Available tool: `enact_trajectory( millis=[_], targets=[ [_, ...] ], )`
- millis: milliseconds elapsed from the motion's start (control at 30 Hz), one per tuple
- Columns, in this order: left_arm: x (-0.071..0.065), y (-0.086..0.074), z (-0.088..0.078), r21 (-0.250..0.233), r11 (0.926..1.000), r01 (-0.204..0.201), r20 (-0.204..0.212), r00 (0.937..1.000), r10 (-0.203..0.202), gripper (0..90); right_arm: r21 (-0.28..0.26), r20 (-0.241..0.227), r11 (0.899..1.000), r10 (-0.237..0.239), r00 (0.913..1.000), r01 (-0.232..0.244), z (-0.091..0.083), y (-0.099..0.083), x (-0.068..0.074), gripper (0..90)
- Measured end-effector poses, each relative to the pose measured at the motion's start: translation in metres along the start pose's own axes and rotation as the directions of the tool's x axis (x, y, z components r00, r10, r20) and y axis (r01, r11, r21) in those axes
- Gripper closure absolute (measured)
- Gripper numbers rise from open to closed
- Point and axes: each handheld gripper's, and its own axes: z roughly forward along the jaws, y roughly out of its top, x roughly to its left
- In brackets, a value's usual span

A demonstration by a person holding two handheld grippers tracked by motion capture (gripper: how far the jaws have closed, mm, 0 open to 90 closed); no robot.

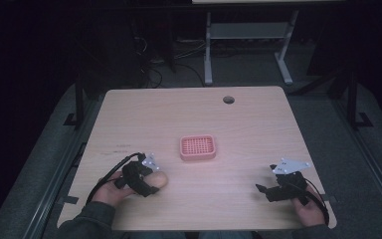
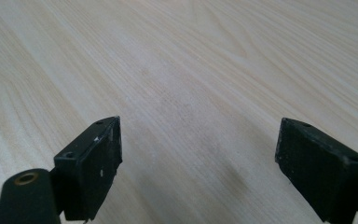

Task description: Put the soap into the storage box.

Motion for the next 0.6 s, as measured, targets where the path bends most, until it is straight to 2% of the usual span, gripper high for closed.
enact_trajectory(
  millis=[267,600],
  targets=[
    [-0.002,0.003,-0.004,0.0,1.0,-0.004,-0.004,1.0,0.004,32.5,-0.006,0.004,1.0,0.011,0.9999,-0.011,-0.001,0.0,0.0,14.1],
    [0.004,0.016,-0.006,-0.007,1.0,0.0,0.006,1.0,0.0,32.5,-0.022,0.003,0.999,0.034,0.9994,-0.034,-0.003,-0.002,0.0,14.1]
  ],
)
